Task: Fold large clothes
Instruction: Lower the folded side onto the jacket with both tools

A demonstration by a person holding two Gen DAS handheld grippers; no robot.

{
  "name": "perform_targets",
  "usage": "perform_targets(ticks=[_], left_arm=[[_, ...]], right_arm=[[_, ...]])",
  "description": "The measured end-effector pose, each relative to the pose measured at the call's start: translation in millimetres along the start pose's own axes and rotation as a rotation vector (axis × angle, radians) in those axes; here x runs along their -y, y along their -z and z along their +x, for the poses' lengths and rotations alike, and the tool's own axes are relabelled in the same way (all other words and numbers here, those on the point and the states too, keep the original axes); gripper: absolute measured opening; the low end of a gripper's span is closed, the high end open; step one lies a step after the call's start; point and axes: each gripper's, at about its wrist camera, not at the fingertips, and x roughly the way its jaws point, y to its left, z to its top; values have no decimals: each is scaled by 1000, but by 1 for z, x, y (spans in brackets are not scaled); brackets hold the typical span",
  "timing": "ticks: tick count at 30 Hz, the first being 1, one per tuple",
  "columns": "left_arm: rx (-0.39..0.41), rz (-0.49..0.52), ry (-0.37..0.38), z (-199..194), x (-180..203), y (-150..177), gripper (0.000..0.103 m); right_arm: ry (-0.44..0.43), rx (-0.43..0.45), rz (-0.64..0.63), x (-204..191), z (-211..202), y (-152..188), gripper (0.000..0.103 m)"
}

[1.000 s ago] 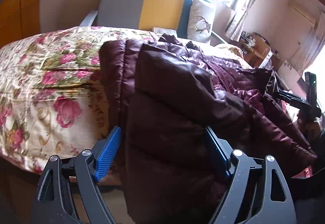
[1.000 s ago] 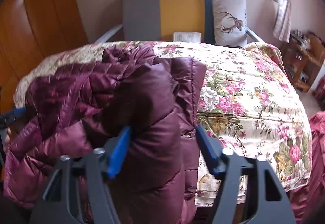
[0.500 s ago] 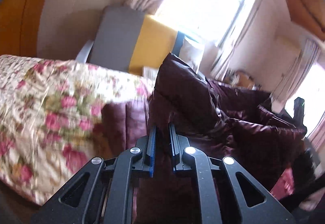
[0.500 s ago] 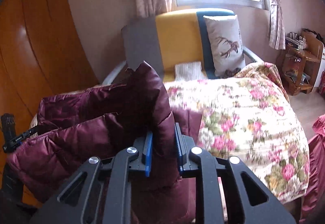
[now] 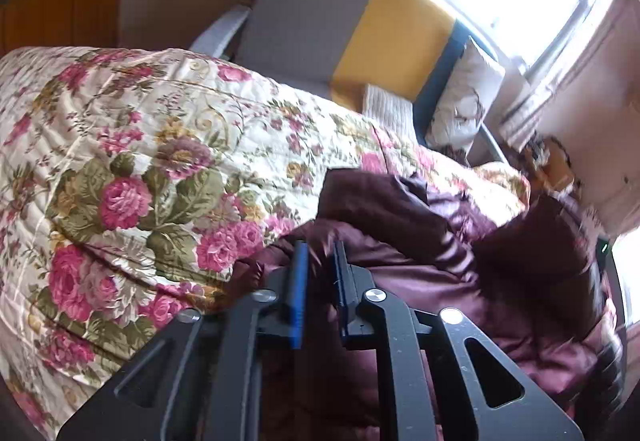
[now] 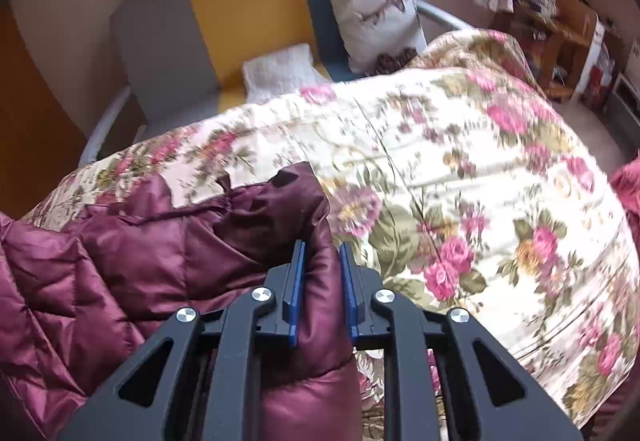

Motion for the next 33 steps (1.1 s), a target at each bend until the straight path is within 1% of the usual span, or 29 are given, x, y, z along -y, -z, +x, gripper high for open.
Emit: perform_targets(ticks=[1,2,3,4,5,6,7,9,10,11,12,13,14,15,16,17,18,19,20,21,22,23,24,25,27,28,29,31,33], left_arm=[[51,9,-28,-14,1,-3,16],[85,18,-51,-25,3,-4,25],[123,25,-41,-40,5,-5,32],[157,36,7,-54,9,-4,43],[180,63,47,-63,14,-3,47],[193,117,83,-72,24,0,47],[186,154,98,-76,33,2,47],[140,235,133,-73,53,11,47],[98,304,129,-64,66,19,47],[78,350,109,-58,76,26,47],[44,398,94,-48,87,34,47],[17,420,94,-42,92,38,49],[-26,453,86,-29,100,45,56],[-54,495,54,-17,107,51,59],[-67,526,30,-9,107,56,60],[-93,569,-11,4,111,62,60],[-112,591,-34,14,112,66,59],[-114,601,-48,17,111,68,46],[-97,602,-82,19,109,69,19],[-86,589,-93,17,105,68,13],[-74,558,-76,12,101,67,0],[-45,527,-67,5,96,66,0],[-21,515,-68,0,93,66,0],[-3,502,-65,-5,91,67,0],[42,451,-55,-19,84,64,0],[77,413,-46,-28,80,61,0],[109,386,-40,-36,78,57,0],[190,296,-27,-58,67,43,0],[209,252,-34,-59,59,29,0]], right_arm=[[-15,9,4,2,-2,1,20],[-29,29,6,4,-7,1,23],[-31,47,6,5,-13,2,35],[-31,66,8,5,-21,2,52],[-40,95,7,6,-31,2,54],[-49,124,-6,6,-41,3,54],[-48,149,-24,0,-52,3,54],[-56,195,-58,-8,-72,4,54],[-71,213,-81,-15,-82,6,54],[-103,217,-119,-25,-92,9,54],[-139,200,-162,-36,-97,12,54],[-169,169,-210,-48,-99,17,55],[-180,133,-266,-63,-97,22,55],[-173,103,-314,-75,-93,26,59],[-149,71,-364,-87,-87,32,65],[-123,41,-401,-96,-79,37,67],[-92,-1,-442,-106,-66,43,67],[-71,-32,-462,-112,-54,48,66],[-53,-58,-470,-117,-42,51,62],[-60,-68,-462,-118,-37,53,47],[-59,-68,-447,-120,-34,53,35],[-53,-63,-438,-120,-33,52,23],[-45,-57,-427,-120,-34,51,16],[-67,-55,-413,-119,-38,50,9],[-60,-26,-425,-116,-51,49,6],[-59,-5,-422,-113,-58,47,6],[-62,30,-408,-111,-71,43,6],[-66,96,-378,-102,-91,34,6],[-56,154,-341,-96,-106,24,6]])
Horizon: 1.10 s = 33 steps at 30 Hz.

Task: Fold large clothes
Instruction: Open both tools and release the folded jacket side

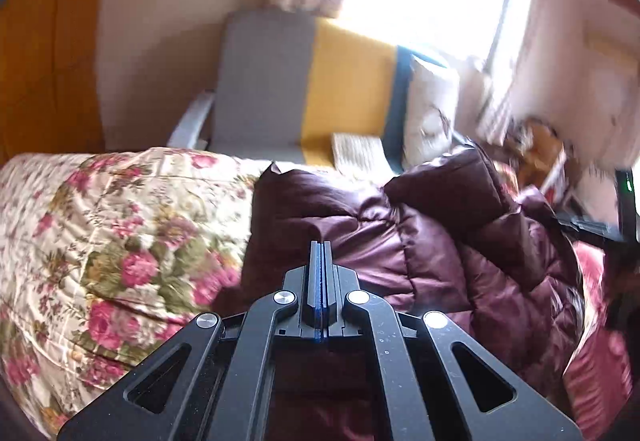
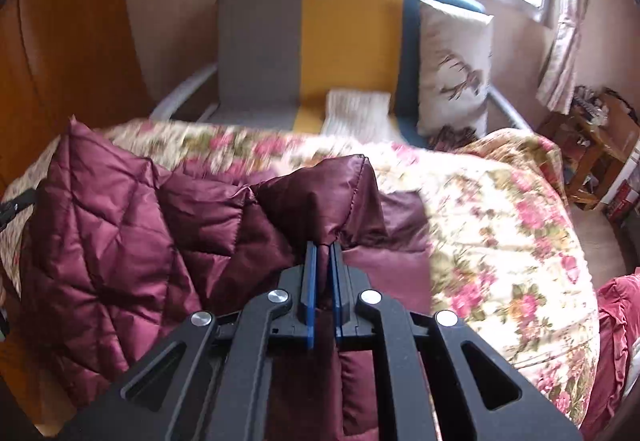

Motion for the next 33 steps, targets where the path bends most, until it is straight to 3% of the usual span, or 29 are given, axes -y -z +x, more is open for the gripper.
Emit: perform_targets(ticks=[5,11,15,20,22,24,26,28,33], left_arm=[[-81,-12,-102,46,-8,-16,0],[-240,42,-220,111,-7,9,0],[-216,39,-221,115,-10,31,0],[-185,-20,-207,102,-12,28,0],[-167,-34,-209,89,-9,21,2],[-146,-44,-198,77,-2,17,18],[-92,-34,-191,56,11,13,66],[-27,-27,-208,39,21,9,70],[36,36,-181,21,55,7,71]], right_arm=[[78,26,53,11,24,-22,5],[165,-138,47,8,108,-6,6],[183,-119,13,3,134,27,7],[155,-112,27,8,129,25,11],[128,-110,52,13,122,20,18],[104,-99,80,17,116,16,26],[66,-83,117,19,102,11,44],[56,-39,128,15,82,5,59],[-3,52,85,-28,31,-2,66]])
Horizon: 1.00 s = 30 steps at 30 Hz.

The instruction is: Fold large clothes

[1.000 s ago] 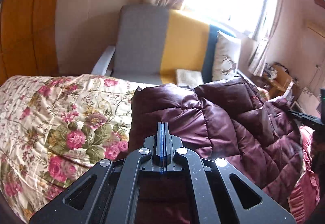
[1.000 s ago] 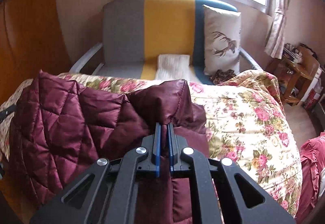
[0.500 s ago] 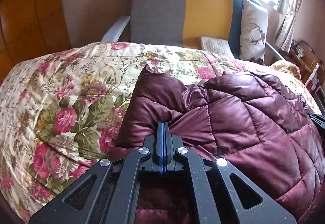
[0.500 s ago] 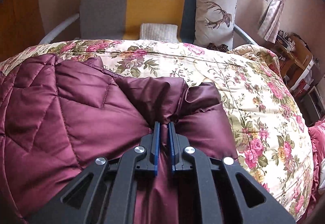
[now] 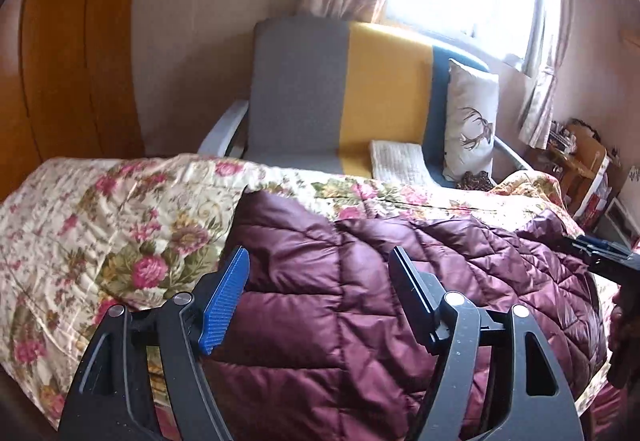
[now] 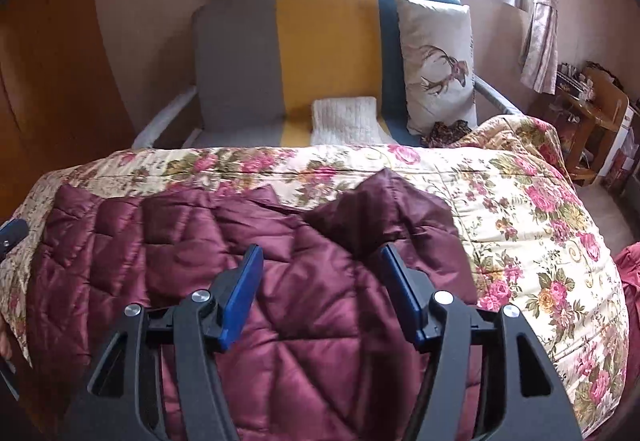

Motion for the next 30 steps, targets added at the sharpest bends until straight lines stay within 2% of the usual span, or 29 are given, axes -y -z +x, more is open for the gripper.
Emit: perform_targets(ticks=[2,6,8,10,11,17,23,28,30], left_arm=[[-6,36,-16,7,11,3,71],[-60,-1,-57,35,0,16,71],[-79,-13,-76,47,-12,26,70],[-103,-37,-52,56,-21,36,70],[-88,-41,-41,56,-23,40,70],[-75,-58,-27,54,-21,41,70],[-42,-61,-26,31,-20,39,70],[-15,-58,-22,7,-21,38,70],[-4,-53,-24,0,-23,38,70]], right_arm=[[-47,13,-27,-26,-7,3,72],[-69,-27,-92,-77,17,13,73],[-55,-55,-94,-86,36,18,73],[-28,-90,-76,-84,61,22,75],[-37,-105,-53,-81,74,25,75],[-2,-101,-77,-78,105,36,77],[-44,-107,-42,-71,85,29,79],[-79,-56,-1,-47,33,31,82],[-58,-42,12,-32,13,36,82]])
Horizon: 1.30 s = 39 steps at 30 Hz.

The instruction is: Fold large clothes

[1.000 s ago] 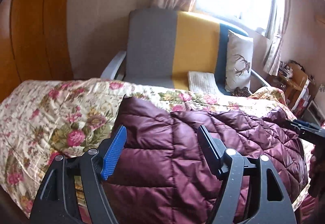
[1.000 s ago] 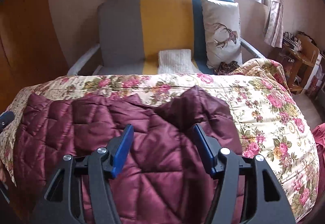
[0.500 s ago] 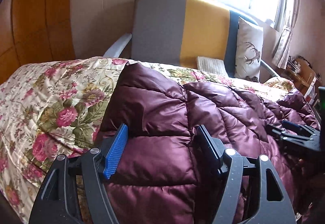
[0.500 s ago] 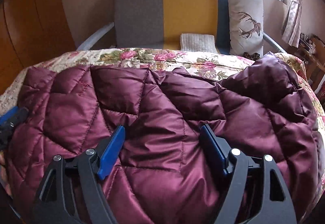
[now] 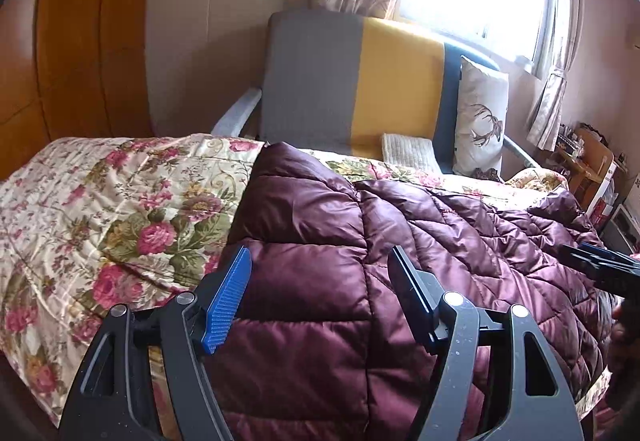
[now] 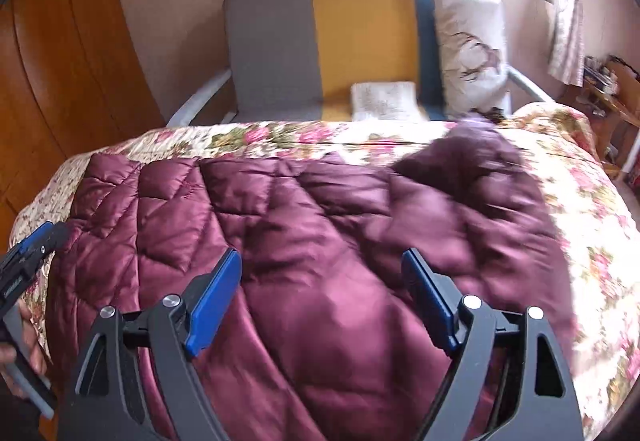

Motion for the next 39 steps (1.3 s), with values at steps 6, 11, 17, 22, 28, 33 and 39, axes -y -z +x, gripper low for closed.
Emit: perform_targets(ticks=[6,11,17,22,28,33,39], left_arm=[[16,12,-18,-14,-4,3,70],[12,14,-20,-18,-4,7,70],[-6,18,-25,-16,-4,13,70],[-23,12,-36,-10,-10,17,70],[-15,20,-52,-10,-15,20,70],[-17,32,-63,-7,-17,23,70],[7,62,-87,-9,-13,24,70]], right_arm=[[147,63,50,50,-56,24,88],[136,-6,192,100,-65,52,90],[75,-103,334,124,-37,83,79],[47,-126,413,140,-14,97,93],[-39,-127,476,152,-10,102,101],[-233,-168,605,172,0,115,101],[-405,-199,668,179,9,123,101]])
